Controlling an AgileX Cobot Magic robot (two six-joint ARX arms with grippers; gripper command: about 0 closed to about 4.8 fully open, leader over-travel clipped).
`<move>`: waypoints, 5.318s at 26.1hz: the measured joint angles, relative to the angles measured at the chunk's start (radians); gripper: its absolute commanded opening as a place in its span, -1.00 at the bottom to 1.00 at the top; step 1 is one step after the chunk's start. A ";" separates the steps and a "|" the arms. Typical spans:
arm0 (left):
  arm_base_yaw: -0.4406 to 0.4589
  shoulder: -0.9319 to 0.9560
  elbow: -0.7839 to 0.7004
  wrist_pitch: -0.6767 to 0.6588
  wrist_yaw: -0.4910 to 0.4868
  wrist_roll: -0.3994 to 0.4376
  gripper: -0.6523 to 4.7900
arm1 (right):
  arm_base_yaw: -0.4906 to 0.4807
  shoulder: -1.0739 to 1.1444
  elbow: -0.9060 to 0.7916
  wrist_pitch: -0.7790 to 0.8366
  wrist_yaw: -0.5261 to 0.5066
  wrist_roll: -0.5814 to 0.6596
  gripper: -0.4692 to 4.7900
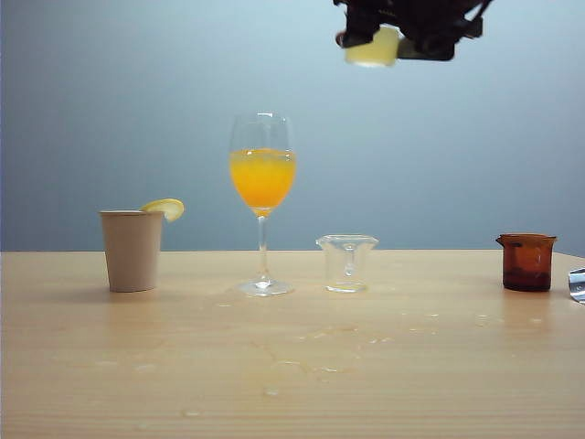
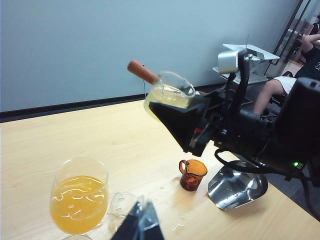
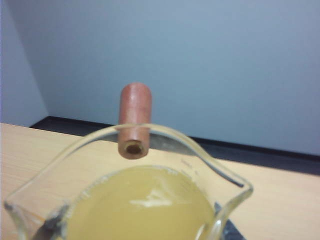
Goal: Pick up the third measuring cup from the left, pour the pineapple juice inside into the goblet, and finally put the measuring cup back in its original place.
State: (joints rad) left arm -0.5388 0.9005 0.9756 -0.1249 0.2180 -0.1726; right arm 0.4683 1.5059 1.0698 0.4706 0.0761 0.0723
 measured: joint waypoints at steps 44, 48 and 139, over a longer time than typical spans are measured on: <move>0.000 0.000 0.000 0.001 0.000 0.000 -0.78 | 0.168 0.116 0.261 -0.278 0.106 -0.104 0.28; 0.000 0.000 0.000 0.000 0.000 0.000 -0.78 | 0.167 0.140 0.260 -0.290 0.108 -0.111 0.20; 0.000 0.000 0.000 0.000 0.002 0.000 -0.78 | 0.216 0.228 0.273 -0.258 0.236 -0.782 0.20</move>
State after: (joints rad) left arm -0.5388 0.9001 0.9760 -0.1246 0.2203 -0.1730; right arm 0.6842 1.7336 1.3426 0.2127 0.3119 -0.7094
